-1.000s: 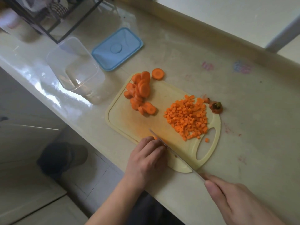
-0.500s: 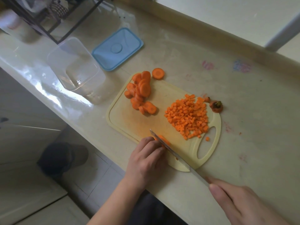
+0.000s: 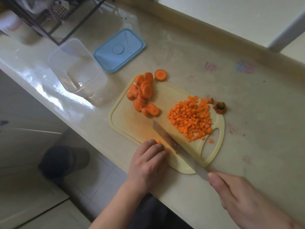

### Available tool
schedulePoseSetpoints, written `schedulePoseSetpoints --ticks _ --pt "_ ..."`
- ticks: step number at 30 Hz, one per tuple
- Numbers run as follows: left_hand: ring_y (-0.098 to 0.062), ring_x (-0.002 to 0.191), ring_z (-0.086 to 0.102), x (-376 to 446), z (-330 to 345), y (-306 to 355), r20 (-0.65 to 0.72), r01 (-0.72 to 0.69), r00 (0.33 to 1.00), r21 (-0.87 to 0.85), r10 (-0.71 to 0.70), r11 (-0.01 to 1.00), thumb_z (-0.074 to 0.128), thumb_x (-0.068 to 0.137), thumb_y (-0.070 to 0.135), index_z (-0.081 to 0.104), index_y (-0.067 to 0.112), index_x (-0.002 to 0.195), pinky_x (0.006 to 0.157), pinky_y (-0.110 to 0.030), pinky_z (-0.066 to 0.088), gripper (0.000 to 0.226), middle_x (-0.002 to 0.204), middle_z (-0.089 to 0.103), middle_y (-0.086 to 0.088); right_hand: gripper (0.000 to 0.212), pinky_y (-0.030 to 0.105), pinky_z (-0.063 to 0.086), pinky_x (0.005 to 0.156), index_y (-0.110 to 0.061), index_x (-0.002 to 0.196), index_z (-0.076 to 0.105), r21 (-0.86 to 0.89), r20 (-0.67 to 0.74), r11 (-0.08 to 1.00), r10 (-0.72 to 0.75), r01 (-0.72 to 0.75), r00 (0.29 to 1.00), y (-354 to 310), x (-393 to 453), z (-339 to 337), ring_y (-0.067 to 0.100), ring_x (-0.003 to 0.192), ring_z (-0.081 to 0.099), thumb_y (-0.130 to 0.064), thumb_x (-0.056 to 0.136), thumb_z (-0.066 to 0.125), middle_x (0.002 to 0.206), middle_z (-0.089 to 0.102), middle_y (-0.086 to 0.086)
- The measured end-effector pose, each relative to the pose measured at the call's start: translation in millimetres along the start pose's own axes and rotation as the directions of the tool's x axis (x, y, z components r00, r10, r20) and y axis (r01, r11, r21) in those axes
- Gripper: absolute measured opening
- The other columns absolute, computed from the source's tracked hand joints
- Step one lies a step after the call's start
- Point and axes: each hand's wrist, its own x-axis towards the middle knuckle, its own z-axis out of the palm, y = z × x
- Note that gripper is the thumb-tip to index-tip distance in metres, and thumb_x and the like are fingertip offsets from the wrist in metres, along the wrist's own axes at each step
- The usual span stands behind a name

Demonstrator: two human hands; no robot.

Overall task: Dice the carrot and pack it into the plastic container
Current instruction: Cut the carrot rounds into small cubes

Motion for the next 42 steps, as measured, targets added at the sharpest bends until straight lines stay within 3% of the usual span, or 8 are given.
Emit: schedulePoseSetpoints --ticks 6,9,14,18,22,28,35,42 --pt "-0.033 0.089 0.064 -4 1 -3 0.018 0.021 1.0 -0.06 -0.02 0.998 0.07 0.089 0.002 0.075 -0.005 0.093 0.081 -0.04 0.053 0.01 0.099 0.07 -0.015 0.037 0.017 0.042 0.056 -0.056 0.073 0.053 0.007 0.038 1.0 0.022 -0.022 0.999 -11 -9 -6 0.006 0.058 0.057 -0.07 0.085 0.021 0.059 0.059 -0.01" --pt "-0.034 0.094 0.066 -6 1 -5 0.025 0.028 0.999 -0.077 -0.027 0.997 0.066 0.093 0.003 0.075 -0.005 0.094 0.082 -0.04 0.054 0.013 0.101 0.071 -0.016 0.051 0.019 0.046 0.063 -0.053 0.081 0.053 -0.021 0.069 1.0 0.022 -0.021 0.997 -8 -11 -5 0.005 0.066 0.06 -0.083 0.075 0.013 0.066 0.062 -0.01" --pt "-0.03 0.097 0.067 -5 2 -5 0.014 0.036 0.999 -0.072 -0.035 0.997 0.07 0.09 0.002 0.076 -0.003 0.092 0.086 -0.037 0.055 0.008 0.1 0.072 -0.014 0.051 0.007 0.04 0.066 -0.072 0.081 0.045 -0.072 0.028 0.997 0.032 -0.03 0.999 0 -7 5 -0.01 0.076 0.059 -0.092 0.066 0.0 0.073 0.06 -0.037" --pt "-0.028 0.097 0.066 -5 1 -5 0.009 0.041 0.999 -0.079 -0.04 0.996 0.07 0.089 0.001 0.077 -0.001 0.092 0.087 -0.035 0.055 0.007 0.1 0.073 -0.012 0.048 0.029 0.048 0.069 -0.053 0.084 0.05 -0.088 0.04 0.996 -0.028 0.031 0.999 -2 7 12 0.004 0.07 0.059 -0.078 0.08 0.01 0.07 0.063 -0.013" --pt "-0.029 0.093 0.066 -7 -3 -3 -0.007 0.044 0.999 -0.094 -0.045 0.995 0.068 0.093 0.006 0.075 -0.002 0.091 0.086 -0.037 0.056 0.01 0.096 0.071 -0.013 0.054 0.029 0.043 0.057 -0.028 0.077 0.048 0.016 0.032 1.0 -0.013 0.013 0.999 -6 9 3 0.012 0.053 0.05 -0.074 0.08 0.021 0.062 0.055 0.005" --pt "-0.03 0.094 0.066 -13 -5 0 -0.047 0.02 0.999 -0.127 -0.027 0.992 0.068 0.09 0.001 0.074 -0.004 0.089 0.083 -0.036 0.056 0.007 0.096 0.07 -0.014 0.042 0.018 0.037 0.052 -0.035 0.073 0.051 0.012 0.075 1.0 0.025 -0.026 0.997 -15 -3 -3 0.004 0.051 0.048 -0.064 0.085 0.023 0.052 0.051 -0.01" --pt "-0.032 0.099 0.069 -15 -6 -2 0.02 0.015 1.0 -0.129 -0.013 0.992 0.081 0.07 -0.015 0.075 -0.005 0.092 0.081 -0.042 0.057 0.024 0.101 0.073 -0.014 0.041 0.014 0.047 0.072 -0.067 0.093 0.049 -0.032 0.117 0.999 0.037 -0.034 0.992 -9 -9 3 -0.004 0.078 0.063 -0.078 0.076 0.013 0.077 0.068 -0.016" --pt "-0.031 0.101 0.069 -14 -6 -2 0.042 0.026 0.999 -0.135 -0.021 0.99 0.084 0.067 -0.017 0.076 -0.005 0.094 0.084 -0.042 0.057 0.03 0.104 0.074 -0.013 0.078 0.014 0.047 0.082 -0.06 0.12 0.05 -0.018 0.117 0.999 0.035 -0.033 0.993 -2 -10 7 -0.015 0.092 0.059 -0.092 0.067 0.002 0.091 0.069 -0.028"
